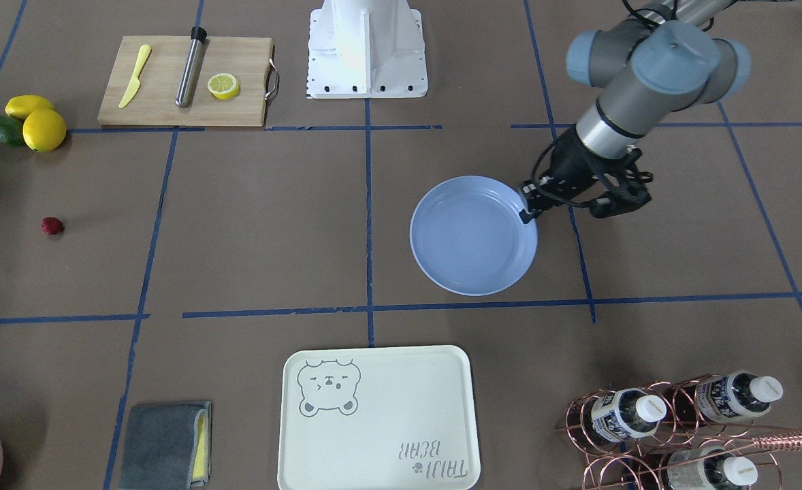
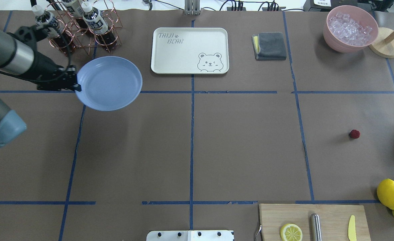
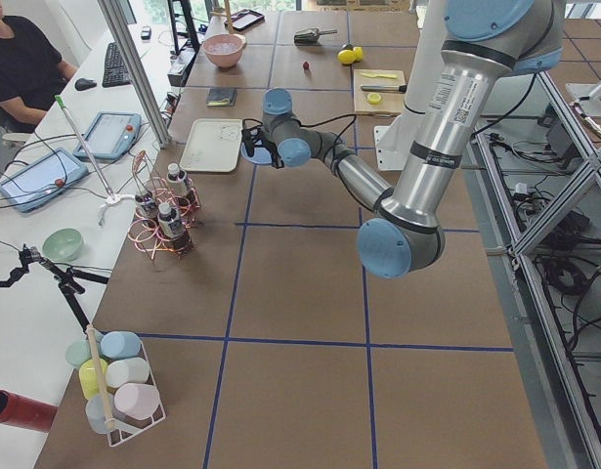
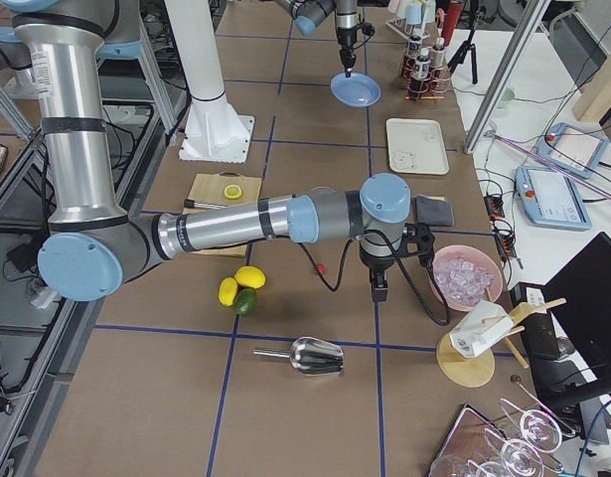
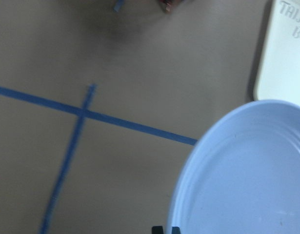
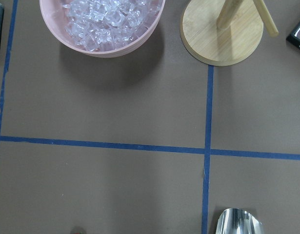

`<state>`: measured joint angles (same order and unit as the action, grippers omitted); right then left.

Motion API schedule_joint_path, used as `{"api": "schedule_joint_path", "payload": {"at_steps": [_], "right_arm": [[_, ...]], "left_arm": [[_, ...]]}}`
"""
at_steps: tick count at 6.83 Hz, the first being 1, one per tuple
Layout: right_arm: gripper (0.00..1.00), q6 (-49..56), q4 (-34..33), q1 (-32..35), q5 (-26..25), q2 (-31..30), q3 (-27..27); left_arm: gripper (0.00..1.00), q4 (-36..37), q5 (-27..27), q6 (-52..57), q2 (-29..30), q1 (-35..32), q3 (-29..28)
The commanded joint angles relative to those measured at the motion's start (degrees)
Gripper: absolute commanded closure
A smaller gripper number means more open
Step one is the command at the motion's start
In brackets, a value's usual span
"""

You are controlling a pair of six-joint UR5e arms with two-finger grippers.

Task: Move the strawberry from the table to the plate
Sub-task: 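Slide the light blue plate with the left gripper toward the table center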

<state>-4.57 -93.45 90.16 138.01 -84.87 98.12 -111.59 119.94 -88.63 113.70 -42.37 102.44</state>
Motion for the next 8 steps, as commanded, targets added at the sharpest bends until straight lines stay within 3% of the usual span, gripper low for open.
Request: {"api": "schedule_joint_path", "payload": {"at_steps": [1, 3, 6, 7, 8], "right_arm": [[0.0, -2.1, 1.4, -0.3, 0.2, -0.1, 0.1], [0.0, -2.2, 1.5, -0.3, 0.9, -0.1, 0.3], [0.0, -2.2, 1.5, -0.3, 1.0, -0.1, 0.4], [0.0, -2.1, 1.5, -0.3, 1.0, -0.1, 0.4], [0.0, -2.2, 1.5, -0.4, 1.0, -0.1, 0.4]], "left_arm": [[1.0, -0.1, -9.4, -9.3, 4.4, 11.1, -1.6], [1.0, -0.6, -11.2, -10.2, 5.9, 14.1, -5.3], [1.0, -3.3, -11.2, -11.2, 5.8, 16.1, -6.1], [0.01, -3.5, -11.3, -10.6, 5.6, 16.2, -6.0], [0.0, -3.5, -11.5, -9.2, 5.1, 16.1, -5.2]]}}
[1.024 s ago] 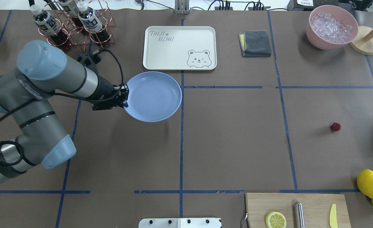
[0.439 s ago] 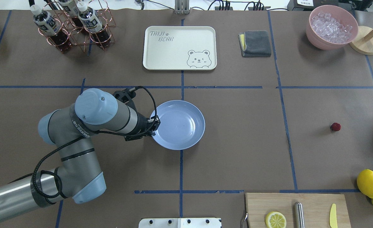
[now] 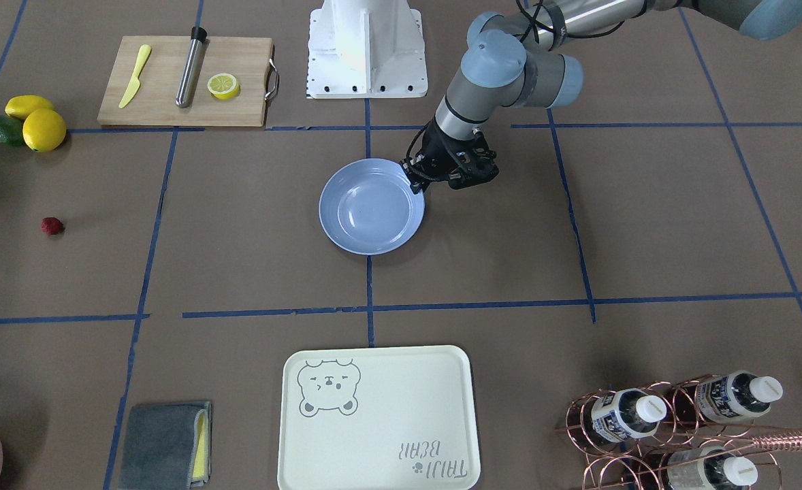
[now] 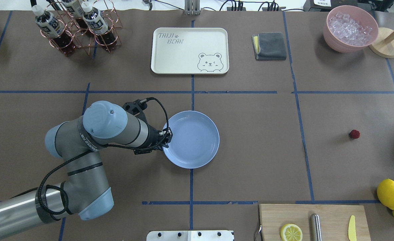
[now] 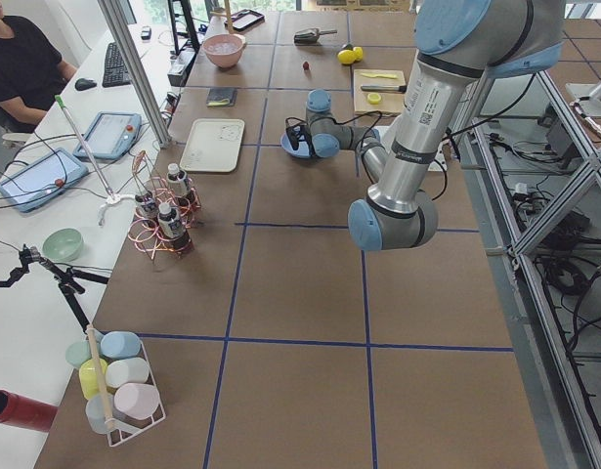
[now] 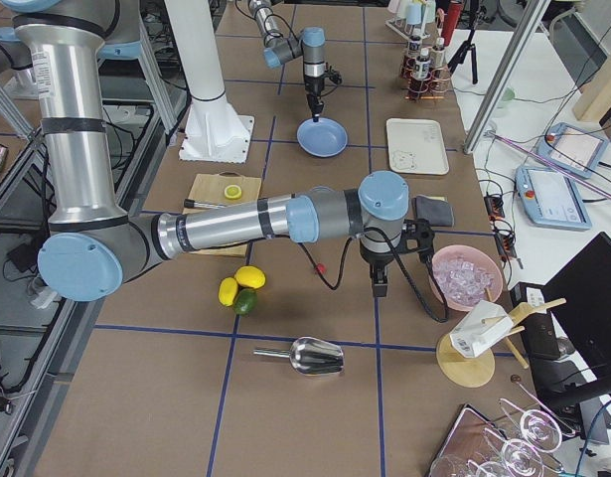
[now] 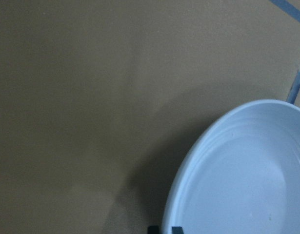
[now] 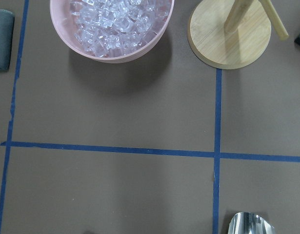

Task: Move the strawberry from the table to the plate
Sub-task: 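Slide the light blue plate with the left gripper toward the table center, then release the plate and withdraw the left gripper while the right gripper reaches toward the strawberry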

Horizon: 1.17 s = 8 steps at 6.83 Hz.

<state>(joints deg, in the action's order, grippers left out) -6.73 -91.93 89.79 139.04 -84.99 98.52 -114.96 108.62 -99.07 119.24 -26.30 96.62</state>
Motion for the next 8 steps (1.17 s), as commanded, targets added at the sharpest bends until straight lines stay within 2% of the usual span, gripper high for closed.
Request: {"api": "schedule_joint_path", "payload": {"at_steps": [1, 2, 3, 4, 5, 6, 7, 8], "right_arm": [[0.0, -0.8, 0.1, -0.8, -0.1, 0.0, 0.0], [0.0, -4.5, 1.2, -3.5, -0.6, -0.4, 1.6], [0.0, -10.4, 6.0, -6.8, -1.5, -1.3, 1.9], [0.0, -15.5, 13.0, -10.9, -4.4, -4.0, 1.9], [0.0, -22.7, 21.4, -15.0, -6.0, -7.1, 1.9], [0.0, -29.2, 30.1, -20.7, -9.0, -10.7, 1.9], [0.0, -38.5, 38.2, -28.5, -14.4, -13.1, 1.8], [0.0, -43.2, 40.4, -33.8, -18.3, -13.3, 1.5]], "left_arm": [[0.0, 0.1, -0.2, 3.5, -0.4, -0.5, 1.7], [0.0, 1.1, 0.1, 3.7, -0.5, -2.9, 3.8], [0.0, 6.1, 0.4, 7.2, -0.2, -4.7, 5.9], [0.0, 12.9, 0.4, 13.7, -0.2, -5.7, 9.0], [0.0, 15.6, 0.4, 17.5, -0.6, -7.8, 10.7], [0.0, 15.7, 0.4, 20.6, -1.2, -11.2, 11.1], [0.0, 15.8, 0.5, 25.1, -2.9, -13.5, 13.4], [0.0, 19.0, 0.5, 29.9, -5.2, -13.8, 15.9]]}}
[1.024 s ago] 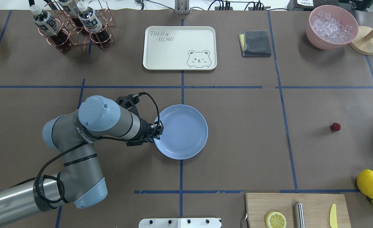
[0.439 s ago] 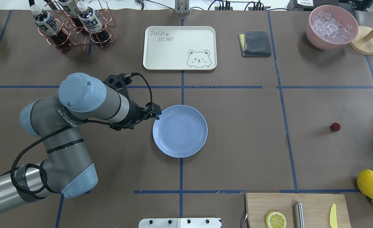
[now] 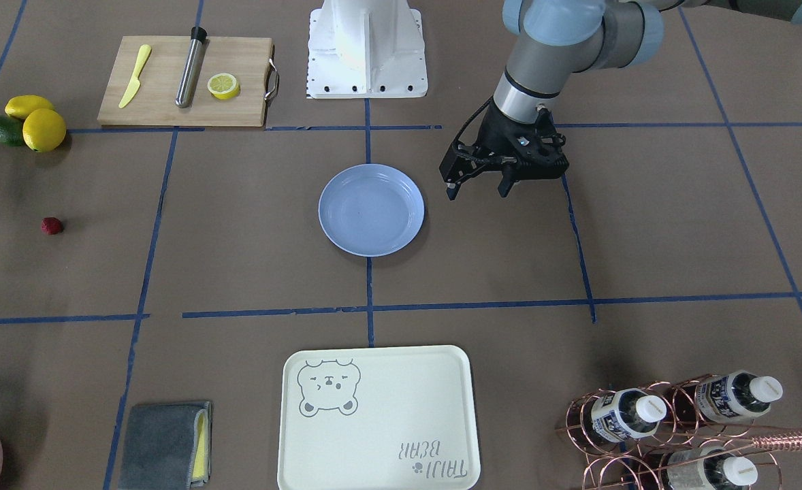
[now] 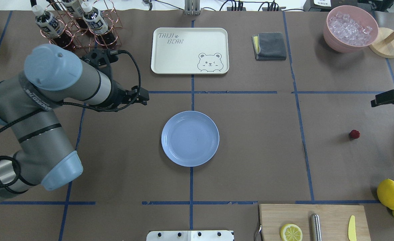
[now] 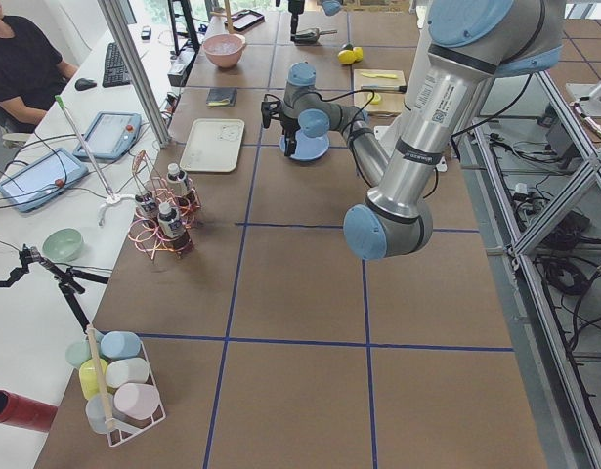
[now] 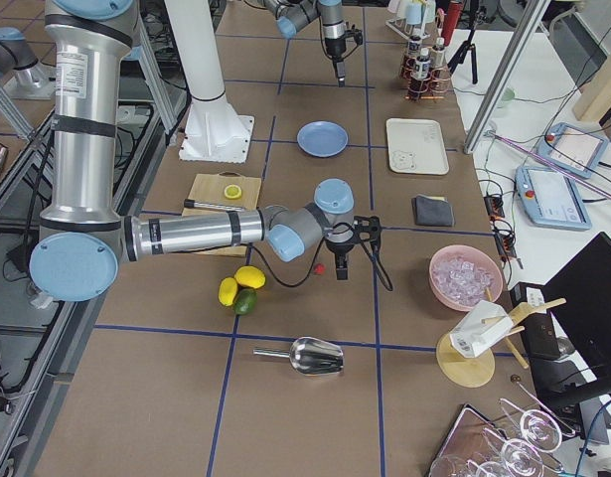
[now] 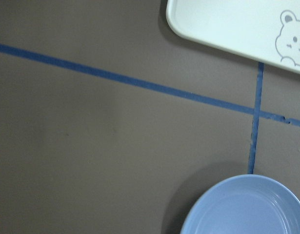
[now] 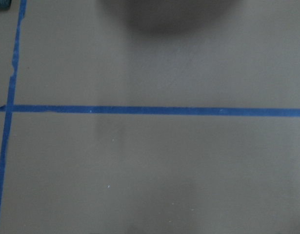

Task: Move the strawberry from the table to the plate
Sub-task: 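Release the plate and withdraw the left gripper while the right gripper reaches toward the strawberry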

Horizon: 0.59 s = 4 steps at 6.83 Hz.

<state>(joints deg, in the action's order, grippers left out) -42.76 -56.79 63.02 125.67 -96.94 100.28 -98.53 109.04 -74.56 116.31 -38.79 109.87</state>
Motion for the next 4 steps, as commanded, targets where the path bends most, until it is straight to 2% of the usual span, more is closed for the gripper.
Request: {"api": "schedule_joint_path", "payload": {"at_steps": [1, 3, 4], "right_arm": [[0.0, -7.3, 5.3, -9.0, -6.0, -1.3, -1.2], [0.01, -7.3, 5.3, -11.2, -6.5, -1.1, -3.0], [0.09, -7.3, 5.2, -11.6, -6.5, -0.6, -3.3]], "left_arm": [[0.0, 6.2, 0.1, 10.9, -2.4, -3.9, 3.7], [0.0, 6.3, 0.2, 14.3, -4.7, -7.3, 4.4], [0.0, 6.3, 0.2, 15.1, -5.0, -7.4, 4.3]]}}
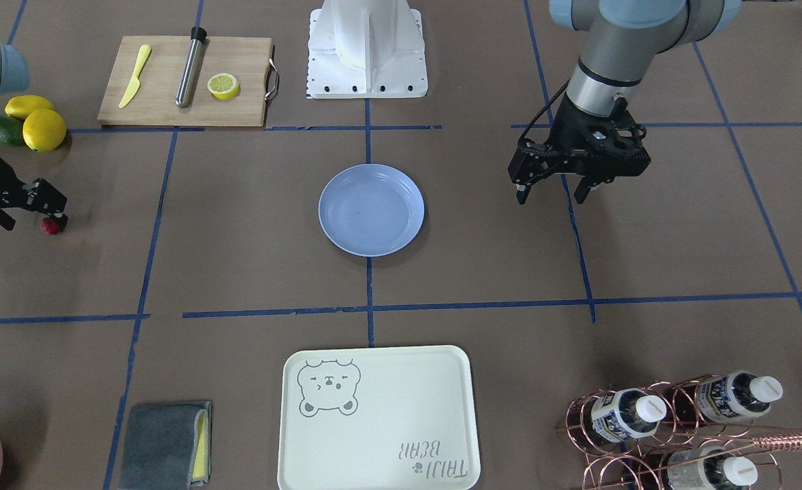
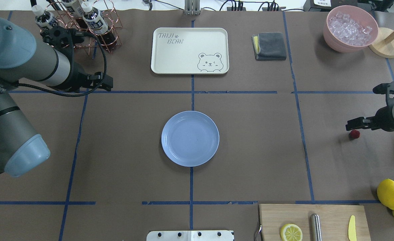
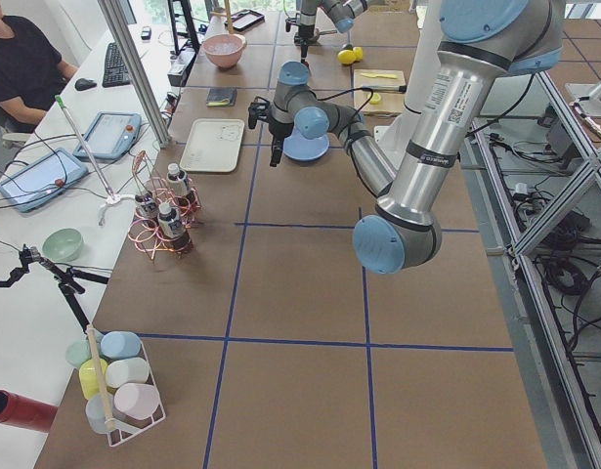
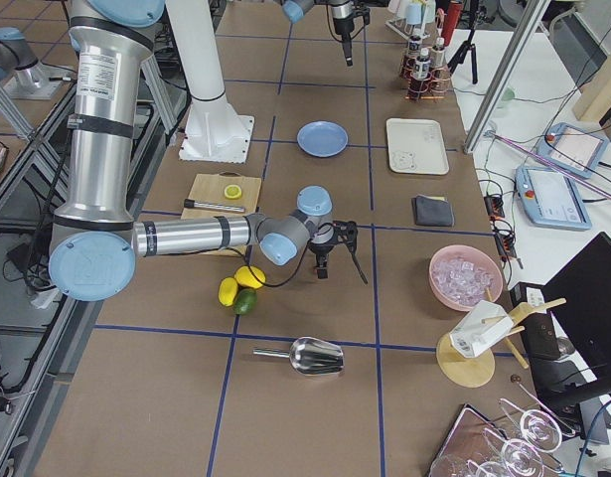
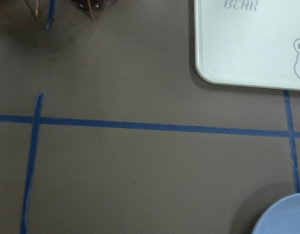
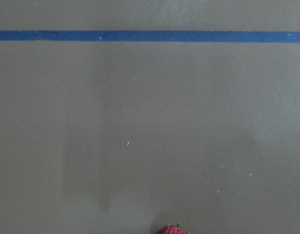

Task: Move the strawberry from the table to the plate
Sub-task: 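Release the plate and withdraw the left gripper while the right gripper reaches toward the strawberry, then close the right gripper on the red strawberry and lift it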

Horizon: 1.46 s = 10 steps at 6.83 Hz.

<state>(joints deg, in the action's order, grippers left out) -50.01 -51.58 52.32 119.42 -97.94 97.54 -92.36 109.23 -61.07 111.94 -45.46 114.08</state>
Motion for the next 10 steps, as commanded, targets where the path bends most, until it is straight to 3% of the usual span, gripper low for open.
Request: {"api": "schedule_joint_path", "payload": {"at_steps": [1, 2, 3, 6, 7, 8, 10], "right_arm": [[0.13, -0.1, 0.0, -2.1, -0.8, 0.6, -1.2], [0.2, -0.1, -0.2, -2.5, -0.9, 0.6, -1.3], [0.33, -0.1, -0.4, -2.6, -0.9, 0.6, -1.3], [0.51, 0.6, -0.4, -2.6, -0.9, 0.4, -1.5], [0.72, 0.7, -0.4, -2.6, -0.9, 0.3, -1.4], [1.0, 0.8, -0.4, -2.4, -0.9, 0.2, -1.0], [1.0, 0.8, -0.4, -1.3, -0.7, 0.7, 0.9]], "left_arm": [[0.0, 0.2, 0.0, 1.7, -0.7, -0.8, 0.1], [0.0, 0.2, 0.0, 1.7, -0.7, -0.8, 0.1], [0.0, 0.2, 0.0, 1.7, -0.7, -0.8, 0.1], [0.0, 0.2, 0.2, 1.7, -0.5, -0.9, 0.1], [0.0, 0.2, 0.2, 1.7, -0.6, -0.9, 0.1], [0.0, 0.2, 0.2, 1.7, -0.6, -0.9, 0.1], [0.0, 0.2, 1.8, 1.9, -0.8, -4.1, 0.1]]}}
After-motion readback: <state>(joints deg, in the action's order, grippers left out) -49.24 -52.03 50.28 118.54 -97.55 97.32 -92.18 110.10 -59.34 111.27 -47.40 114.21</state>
